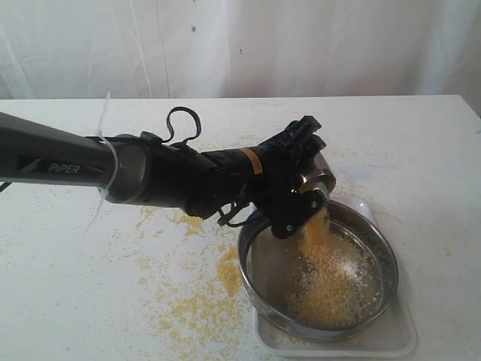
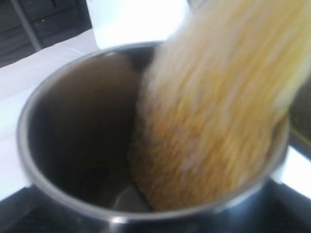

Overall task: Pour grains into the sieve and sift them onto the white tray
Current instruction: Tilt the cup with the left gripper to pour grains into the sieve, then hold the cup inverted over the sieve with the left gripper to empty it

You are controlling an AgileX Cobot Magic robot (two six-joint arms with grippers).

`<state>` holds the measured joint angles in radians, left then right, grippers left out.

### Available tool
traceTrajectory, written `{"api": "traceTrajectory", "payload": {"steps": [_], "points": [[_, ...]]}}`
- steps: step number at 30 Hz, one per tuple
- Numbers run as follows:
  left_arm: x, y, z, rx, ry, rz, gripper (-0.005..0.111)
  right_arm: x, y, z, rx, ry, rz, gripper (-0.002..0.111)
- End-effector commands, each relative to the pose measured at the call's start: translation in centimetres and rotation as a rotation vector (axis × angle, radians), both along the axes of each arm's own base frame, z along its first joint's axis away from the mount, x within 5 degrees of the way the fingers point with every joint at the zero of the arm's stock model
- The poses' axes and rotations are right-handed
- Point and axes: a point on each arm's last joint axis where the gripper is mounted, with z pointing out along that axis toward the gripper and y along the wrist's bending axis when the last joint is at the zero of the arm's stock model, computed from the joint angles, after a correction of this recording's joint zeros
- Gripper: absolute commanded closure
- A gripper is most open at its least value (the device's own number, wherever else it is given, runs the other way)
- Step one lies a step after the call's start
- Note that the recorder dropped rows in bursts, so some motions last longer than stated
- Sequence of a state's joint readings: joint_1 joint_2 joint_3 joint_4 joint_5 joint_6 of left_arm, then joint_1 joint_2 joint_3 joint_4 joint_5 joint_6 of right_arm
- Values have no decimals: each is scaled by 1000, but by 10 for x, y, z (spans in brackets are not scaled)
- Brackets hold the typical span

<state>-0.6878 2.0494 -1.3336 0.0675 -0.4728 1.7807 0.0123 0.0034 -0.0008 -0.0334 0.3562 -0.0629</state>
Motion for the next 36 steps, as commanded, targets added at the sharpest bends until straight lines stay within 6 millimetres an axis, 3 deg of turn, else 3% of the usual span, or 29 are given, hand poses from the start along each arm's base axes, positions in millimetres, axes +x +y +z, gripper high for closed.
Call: {"api": "traceTrajectory", "payload": {"steps": [1, 13, 20, 27, 32, 36], "points": [[1, 4, 9, 63, -37, -21, 107, 0, 0, 0, -11, -7, 10, 108], [-11, 13, 28, 274, -46, -108, 107, 0, 0, 0, -9, -7, 10, 108], [-15, 16, 28, 391, -61, -168, 107, 0, 0, 0, -9, -7, 10, 108], [-25, 21, 53, 471, -119, -210, 107, 0, 0, 0, -9, -7, 10, 108], [-29, 24, 45, 662, -151, -282, 107, 0, 0, 0, -12, -7, 9, 108], [-29, 21, 48, 650, -182, -284, 107, 0, 0, 0, -9, -7, 10, 108]]}}
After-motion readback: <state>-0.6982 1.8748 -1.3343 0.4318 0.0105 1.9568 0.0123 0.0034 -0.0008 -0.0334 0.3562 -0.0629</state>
